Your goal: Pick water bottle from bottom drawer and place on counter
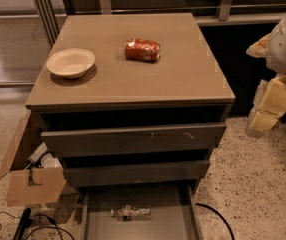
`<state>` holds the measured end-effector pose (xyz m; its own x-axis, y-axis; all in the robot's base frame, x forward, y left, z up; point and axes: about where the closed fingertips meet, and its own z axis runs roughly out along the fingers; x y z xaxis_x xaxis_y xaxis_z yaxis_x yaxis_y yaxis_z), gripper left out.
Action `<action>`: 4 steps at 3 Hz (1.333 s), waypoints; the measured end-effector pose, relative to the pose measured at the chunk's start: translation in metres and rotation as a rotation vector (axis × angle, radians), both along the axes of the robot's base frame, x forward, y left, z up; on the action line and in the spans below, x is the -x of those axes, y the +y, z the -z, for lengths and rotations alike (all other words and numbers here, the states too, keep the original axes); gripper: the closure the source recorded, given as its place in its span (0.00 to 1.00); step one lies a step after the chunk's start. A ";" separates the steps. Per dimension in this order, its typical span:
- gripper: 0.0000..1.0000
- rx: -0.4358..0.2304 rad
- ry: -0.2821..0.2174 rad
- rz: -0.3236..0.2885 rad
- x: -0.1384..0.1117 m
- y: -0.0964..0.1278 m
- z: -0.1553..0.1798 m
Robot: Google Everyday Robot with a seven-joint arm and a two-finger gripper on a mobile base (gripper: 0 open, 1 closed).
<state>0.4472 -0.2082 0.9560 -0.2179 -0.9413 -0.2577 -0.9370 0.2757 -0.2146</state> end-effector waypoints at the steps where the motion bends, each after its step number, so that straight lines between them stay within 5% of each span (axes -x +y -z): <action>1: 0.00 -0.145 0.011 -0.015 -0.005 0.009 0.021; 3: 0.00 -0.452 0.112 -0.056 0.026 0.047 0.101; 4: 0.00 -0.452 0.111 -0.056 0.026 0.047 0.100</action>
Offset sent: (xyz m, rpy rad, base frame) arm -0.0193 0.0409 -0.0903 0.6456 0.0854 0.0443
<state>0.4212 -0.1616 0.8556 -0.2191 -0.7513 -0.6226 -0.9637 0.2663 0.0178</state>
